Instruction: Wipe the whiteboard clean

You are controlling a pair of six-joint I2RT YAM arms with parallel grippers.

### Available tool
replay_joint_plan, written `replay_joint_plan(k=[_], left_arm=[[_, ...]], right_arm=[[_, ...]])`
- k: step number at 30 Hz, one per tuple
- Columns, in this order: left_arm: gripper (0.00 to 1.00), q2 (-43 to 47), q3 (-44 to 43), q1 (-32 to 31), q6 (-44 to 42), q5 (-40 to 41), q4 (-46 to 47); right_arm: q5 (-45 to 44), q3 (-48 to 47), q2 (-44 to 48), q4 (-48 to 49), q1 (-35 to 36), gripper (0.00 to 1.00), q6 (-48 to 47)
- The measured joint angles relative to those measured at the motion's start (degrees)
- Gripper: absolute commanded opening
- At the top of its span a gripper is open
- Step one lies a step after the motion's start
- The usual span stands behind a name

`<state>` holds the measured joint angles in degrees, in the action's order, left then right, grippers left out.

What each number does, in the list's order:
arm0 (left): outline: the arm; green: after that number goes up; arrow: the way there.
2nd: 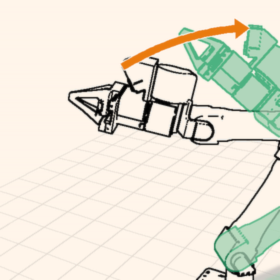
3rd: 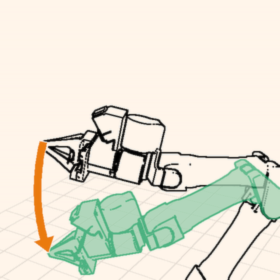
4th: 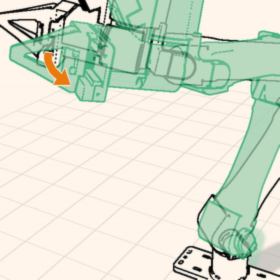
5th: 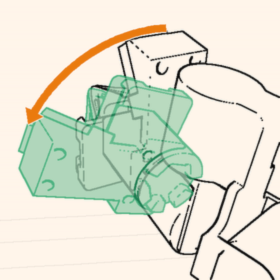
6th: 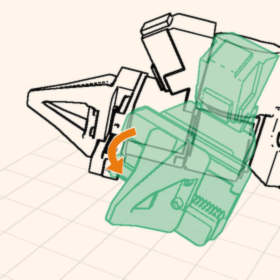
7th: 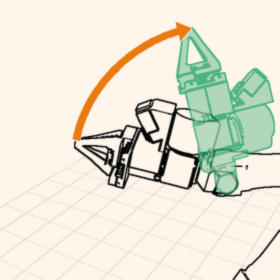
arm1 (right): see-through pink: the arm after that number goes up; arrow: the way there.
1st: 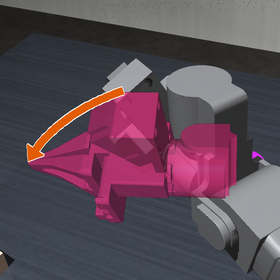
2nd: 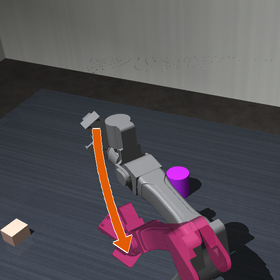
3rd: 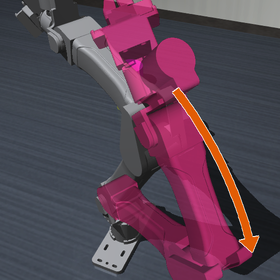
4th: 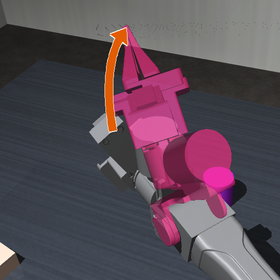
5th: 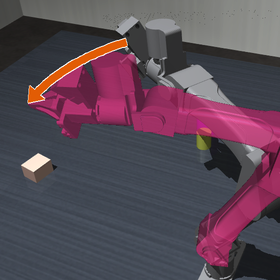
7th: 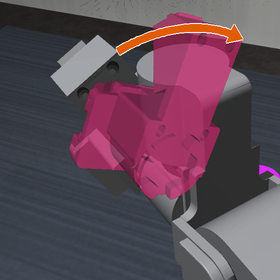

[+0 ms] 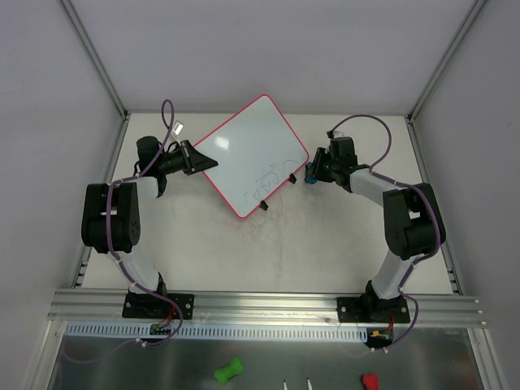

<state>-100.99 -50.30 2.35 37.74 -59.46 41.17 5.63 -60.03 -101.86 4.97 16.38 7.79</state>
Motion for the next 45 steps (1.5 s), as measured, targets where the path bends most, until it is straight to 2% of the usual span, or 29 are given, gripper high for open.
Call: replay_joint_plan(k=[7, 16, 21, 34, 45], left_arm=[[0.0, 0.0, 0.0, 0.0, 0.02, 0.0, 0.0], [0.0, 0.0, -0.02, 0.0, 0.02, 0.0, 0.02], [0.0, 0.0, -0.02, 0.0, 0.22, 0.09, 0.02], [0.0, -0.04, -0.13, 0.0, 0.24, 0.04, 0.0], [0.0, -0.04, -0.13, 0.02, 0.42, 0.07, -0.02]], right_arm=[[3.41, -6.58, -1.66, 4.07, -0.04, 0.0, -2.97], [5.16, -14.93, -10.86, 6.03, -1.4, 0.0, -2.89], [6.95, -14.99, -14.38, 6.62, -1.88, 0.0, -1.64], [8.33, -13.62, -14.38, 9.4, -2.01, 0.0, -0.28], [7.87, -12.85, -12.85, 10.08, 2.64, 0.0, -0.59]])
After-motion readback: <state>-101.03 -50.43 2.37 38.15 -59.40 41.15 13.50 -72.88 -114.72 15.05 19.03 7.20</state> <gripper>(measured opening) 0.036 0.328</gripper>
